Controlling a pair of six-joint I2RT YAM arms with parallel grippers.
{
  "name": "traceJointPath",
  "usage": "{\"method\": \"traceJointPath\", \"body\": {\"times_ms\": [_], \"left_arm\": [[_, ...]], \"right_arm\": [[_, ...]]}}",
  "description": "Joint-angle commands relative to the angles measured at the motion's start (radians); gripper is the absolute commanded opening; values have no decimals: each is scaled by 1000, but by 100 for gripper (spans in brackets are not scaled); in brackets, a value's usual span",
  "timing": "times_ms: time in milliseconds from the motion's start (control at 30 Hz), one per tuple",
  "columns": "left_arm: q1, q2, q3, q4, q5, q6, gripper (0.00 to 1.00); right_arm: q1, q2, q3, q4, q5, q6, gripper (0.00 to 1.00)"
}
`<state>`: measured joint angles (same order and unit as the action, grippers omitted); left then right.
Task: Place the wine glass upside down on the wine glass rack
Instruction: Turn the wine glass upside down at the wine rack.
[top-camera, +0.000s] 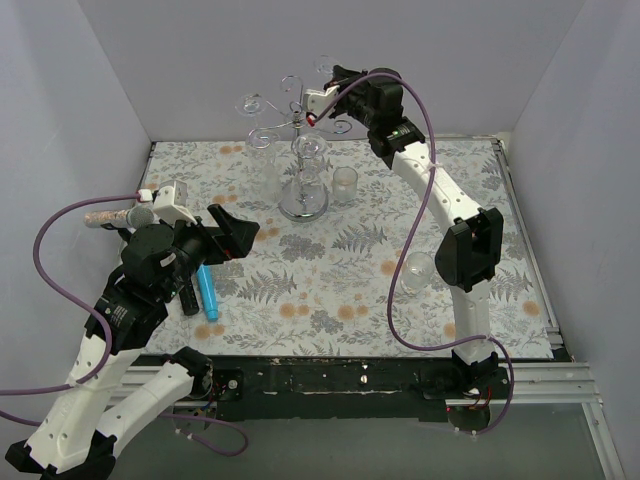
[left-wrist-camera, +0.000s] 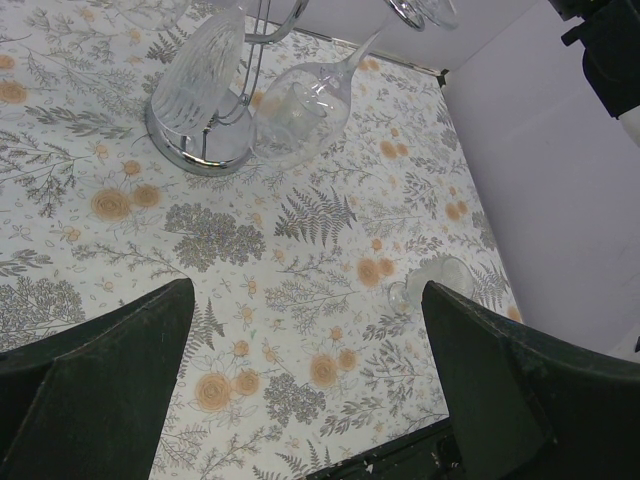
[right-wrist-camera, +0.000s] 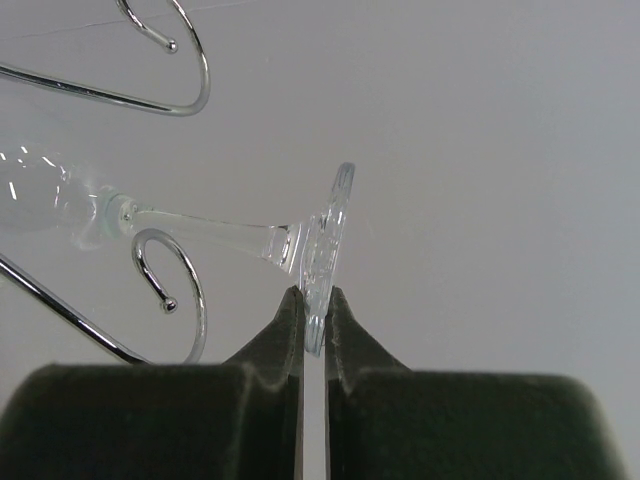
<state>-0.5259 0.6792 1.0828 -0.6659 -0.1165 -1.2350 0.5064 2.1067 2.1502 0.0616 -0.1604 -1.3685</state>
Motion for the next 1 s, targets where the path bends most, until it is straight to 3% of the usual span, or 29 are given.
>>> {"method": "traceJointPath", "body": {"times_ms": [0,533,967], "left_arm": [[-2,-9,0,2,-11,5,98],[-2,-13,-7,6,-9,0,98],[-2,-9,-14,12,-6,2,98]], "right_arm": [[21,-11,63,38,-51,-26,1],[23,-54,25,-31,-159,-196,1],[26,-114,-44,-34,-197,-218,1]]}}
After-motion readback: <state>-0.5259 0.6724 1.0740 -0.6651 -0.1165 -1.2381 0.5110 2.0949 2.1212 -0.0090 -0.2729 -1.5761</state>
